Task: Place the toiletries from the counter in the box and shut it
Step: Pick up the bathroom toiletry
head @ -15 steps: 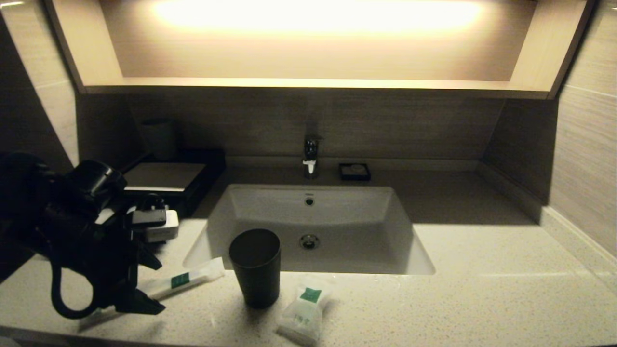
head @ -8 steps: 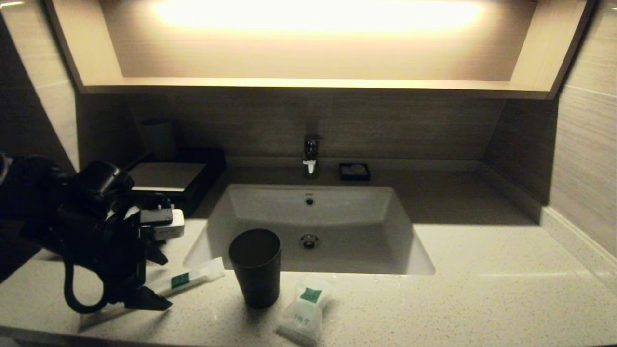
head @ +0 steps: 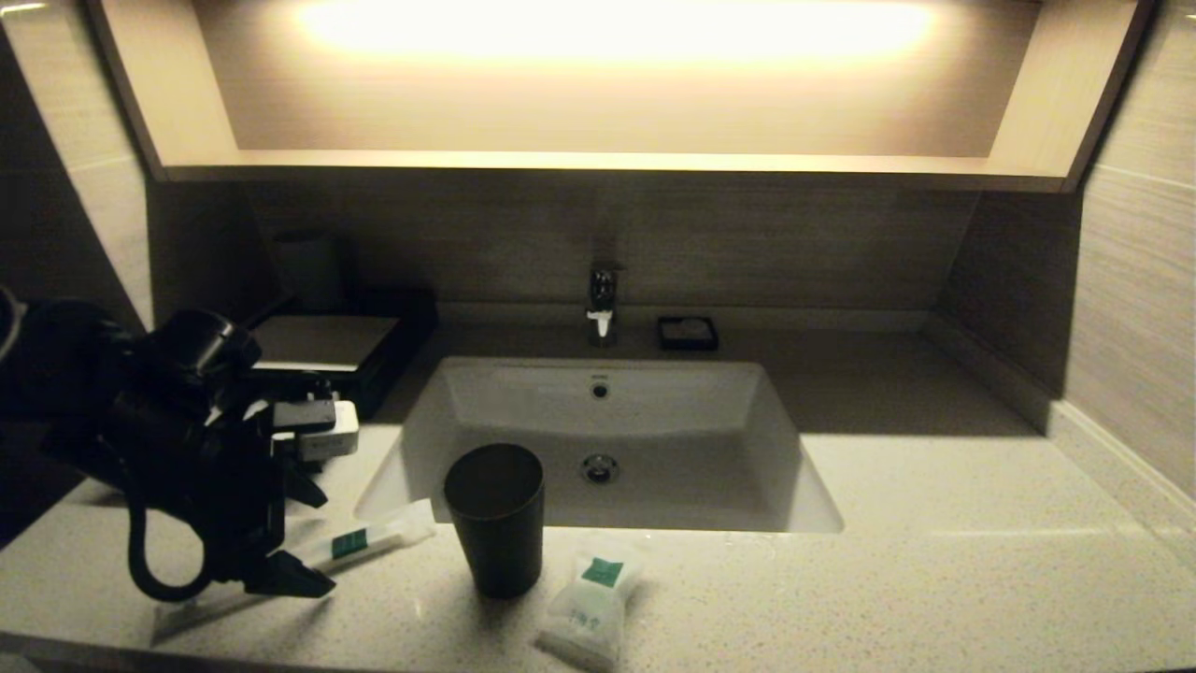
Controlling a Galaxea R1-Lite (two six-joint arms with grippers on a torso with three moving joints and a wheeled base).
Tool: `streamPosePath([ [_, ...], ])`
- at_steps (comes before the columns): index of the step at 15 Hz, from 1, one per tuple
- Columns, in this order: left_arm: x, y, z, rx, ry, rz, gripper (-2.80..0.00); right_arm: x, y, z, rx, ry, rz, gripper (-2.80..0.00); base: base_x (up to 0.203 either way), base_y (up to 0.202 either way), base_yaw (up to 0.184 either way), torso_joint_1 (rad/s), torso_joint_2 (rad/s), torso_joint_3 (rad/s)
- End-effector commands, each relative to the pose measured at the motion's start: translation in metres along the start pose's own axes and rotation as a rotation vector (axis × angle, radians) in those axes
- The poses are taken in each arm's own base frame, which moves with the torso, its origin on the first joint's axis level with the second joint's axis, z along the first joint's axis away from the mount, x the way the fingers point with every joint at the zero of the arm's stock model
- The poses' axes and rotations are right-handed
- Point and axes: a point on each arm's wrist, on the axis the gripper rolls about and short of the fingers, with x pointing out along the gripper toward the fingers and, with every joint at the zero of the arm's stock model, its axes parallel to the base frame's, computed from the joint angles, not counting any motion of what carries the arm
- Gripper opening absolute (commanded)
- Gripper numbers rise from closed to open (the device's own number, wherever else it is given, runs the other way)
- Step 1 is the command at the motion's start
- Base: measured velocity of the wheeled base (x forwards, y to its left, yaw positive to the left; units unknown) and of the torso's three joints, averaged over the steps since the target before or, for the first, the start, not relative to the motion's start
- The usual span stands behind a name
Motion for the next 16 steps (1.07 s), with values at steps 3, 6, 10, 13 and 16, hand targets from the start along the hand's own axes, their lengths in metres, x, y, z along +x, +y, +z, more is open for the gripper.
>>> streamPosePath([
  [3,0.0005,-0.0003,-0.0005,0.004,0.001,-0.006,0.00,0.0002,0.0000,-0.0004,-0.001,0.002,0.001,-2.80,0.000,0.000,0.000,0.000,0.00,0.000],
  [6,-0.0001,-0.0013,-0.0008,0.003,0.003,-0.009,0.00,0.0002,0.0000,-0.0004,-0.001,0.002,0.001,-2.80,0.000,0.000,0.000,0.000,0.00,0.000],
  [10,-0.0003,-0.0027,-0.0014,-0.001,0.003,-0.015,0.00,0.0002,0.0000,-0.0004,-0.001,0.002,0.001,-2.80,0.000,0.000,0.000,0.000,0.00,0.000],
  [13,-0.0006,-0.0038,-0.0019,-0.004,0.004,-0.018,0.00,0.0002,0.0000,-0.0003,-0.001,0.002,0.001,-2.80,0.000,0.000,0.000,0.000,0.00,0.000],
  [16,0.0010,-0.0048,-0.0031,-0.007,0.009,-0.026,-2.80,0.0002,0.0000,-0.0004,-0.001,0.002,0.001,-2.80,0.000,0.000,0.000,0.000,0.00,0.000],
])
